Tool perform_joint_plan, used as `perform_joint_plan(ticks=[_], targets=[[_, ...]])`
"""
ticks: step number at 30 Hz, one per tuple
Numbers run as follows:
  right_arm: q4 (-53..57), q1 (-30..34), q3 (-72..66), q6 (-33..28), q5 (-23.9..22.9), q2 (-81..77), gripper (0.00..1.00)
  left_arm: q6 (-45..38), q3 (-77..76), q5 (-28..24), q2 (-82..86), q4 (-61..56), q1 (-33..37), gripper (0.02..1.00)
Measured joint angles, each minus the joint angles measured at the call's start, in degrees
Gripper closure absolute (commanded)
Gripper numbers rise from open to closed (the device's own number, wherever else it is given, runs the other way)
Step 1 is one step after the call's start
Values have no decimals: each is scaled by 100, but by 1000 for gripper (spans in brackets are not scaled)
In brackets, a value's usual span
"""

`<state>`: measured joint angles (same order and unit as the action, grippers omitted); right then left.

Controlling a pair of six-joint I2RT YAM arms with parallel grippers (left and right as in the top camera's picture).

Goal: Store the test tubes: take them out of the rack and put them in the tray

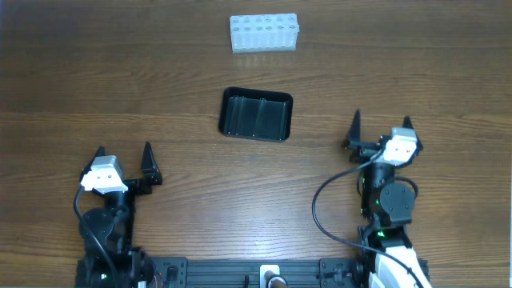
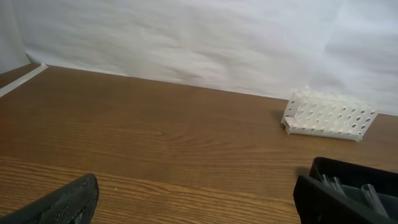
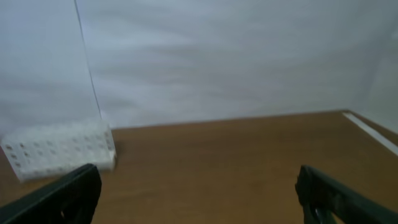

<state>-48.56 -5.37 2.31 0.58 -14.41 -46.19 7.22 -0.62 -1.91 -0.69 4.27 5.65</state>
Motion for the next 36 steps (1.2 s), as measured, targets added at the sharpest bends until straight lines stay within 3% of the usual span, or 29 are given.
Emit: perform_joint_plan(ticks=[10,18,24,36], targets=[[2940,695,-170,-20,7,2212,7,0,0,0,0,0,0,20],[5031,765,-168,-24,9,3738,7,0,0,0,0,0,0,20],[5125,769,-168,-35,9,4505,7,0,0,-2,0,0,0,20],[5149,769,-168,-37,151,4535,9,0,0,0,0,0,0,18]])
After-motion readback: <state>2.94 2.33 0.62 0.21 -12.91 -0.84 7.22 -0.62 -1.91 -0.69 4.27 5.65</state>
